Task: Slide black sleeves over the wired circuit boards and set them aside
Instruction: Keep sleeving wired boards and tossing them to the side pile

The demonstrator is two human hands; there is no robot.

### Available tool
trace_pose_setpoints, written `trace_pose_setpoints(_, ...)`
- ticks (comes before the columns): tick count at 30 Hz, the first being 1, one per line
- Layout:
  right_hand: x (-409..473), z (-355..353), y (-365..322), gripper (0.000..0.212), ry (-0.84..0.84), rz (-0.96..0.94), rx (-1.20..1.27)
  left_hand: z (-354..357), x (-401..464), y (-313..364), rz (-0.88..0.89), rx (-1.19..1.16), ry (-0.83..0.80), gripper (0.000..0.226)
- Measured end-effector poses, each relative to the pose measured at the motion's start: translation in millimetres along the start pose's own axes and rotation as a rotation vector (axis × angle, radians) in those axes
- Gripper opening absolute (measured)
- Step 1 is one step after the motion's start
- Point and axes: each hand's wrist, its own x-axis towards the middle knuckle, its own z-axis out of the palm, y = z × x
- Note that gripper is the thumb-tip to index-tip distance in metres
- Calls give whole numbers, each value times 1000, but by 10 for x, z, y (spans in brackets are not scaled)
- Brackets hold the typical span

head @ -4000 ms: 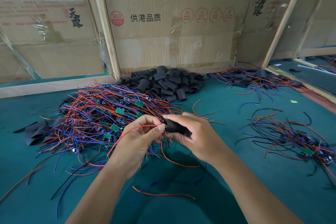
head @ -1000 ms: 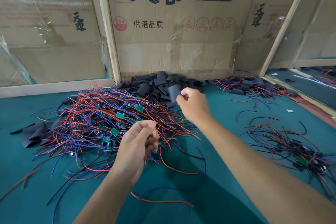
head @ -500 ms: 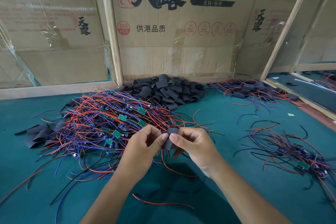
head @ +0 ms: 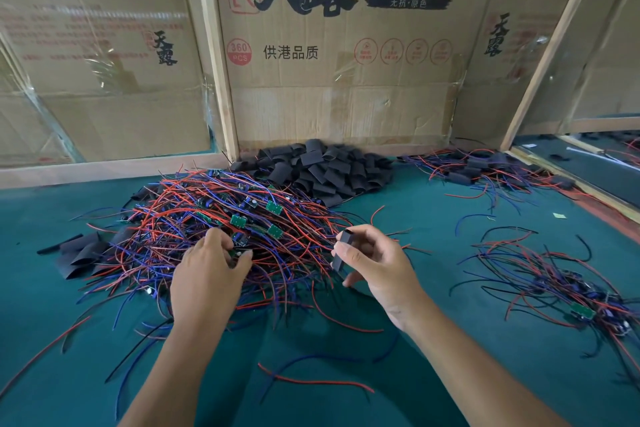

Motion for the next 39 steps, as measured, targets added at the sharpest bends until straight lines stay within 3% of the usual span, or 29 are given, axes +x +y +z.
trace_pose_setpoints(4,-3,-4,65,31,-16,-4,-98,6,8,-25,-87,81,10,48)
trace_pose_setpoints(11,21,-34,85,32,20,-8,-130,-102,10,48,-52,70,-16,38)
trace_pose_setpoints(16,44,-102,62,33,110,-29,-188,-182,-98,292,121,-267,119,20)
trace_pose_setpoints(19,58,-124,47,34,141,-28,-183,-200,-147,373,160,-455,84,18)
trace_pose_setpoints(25,62,-124,65,38,129,-6,-187,-303,-144,450,96,-1083,-23,18)
trace_pose_setpoints(31,54,-91,94,38,68,-5,-196,-352,-165,532,57,-1411,-80,65)
trace_pose_setpoints(34,54,-101,93,37,63,-20,-246,-370,-156,552,-25,-1509,-84,75)
trace_pose_setpoints(39,30,-58,97,39,-14,-50,-378,-432,-93,495,-219,-1695,-89,51)
